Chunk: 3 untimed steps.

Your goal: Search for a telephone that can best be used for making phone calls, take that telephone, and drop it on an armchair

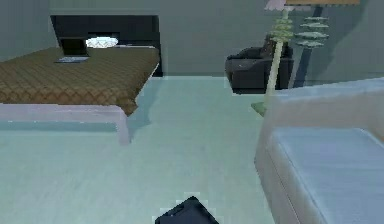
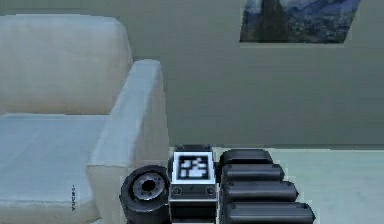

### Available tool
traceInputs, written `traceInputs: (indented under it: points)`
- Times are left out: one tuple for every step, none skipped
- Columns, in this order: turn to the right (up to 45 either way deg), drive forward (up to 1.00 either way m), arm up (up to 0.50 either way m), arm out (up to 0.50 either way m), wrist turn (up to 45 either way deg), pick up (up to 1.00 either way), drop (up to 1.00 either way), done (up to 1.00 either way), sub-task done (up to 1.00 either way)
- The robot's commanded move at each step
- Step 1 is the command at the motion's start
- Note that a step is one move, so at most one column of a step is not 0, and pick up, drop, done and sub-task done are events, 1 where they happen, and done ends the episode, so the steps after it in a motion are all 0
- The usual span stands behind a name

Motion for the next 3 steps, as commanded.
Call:
traceInputs:
  points:
    - [0.0, 0.8, 0.0, 0.0, 0.0, 0.0, 0.0, 0.0, 0.0]
    - [45.0, 0.0, 0.0, 0.0, 0.0, 0.0, 0.0, 0.0, 0.0]
    - [39.0, 0.0, 0.0, 0.0, 0.0, 0.0, 0.0, 0.0, 0.0]
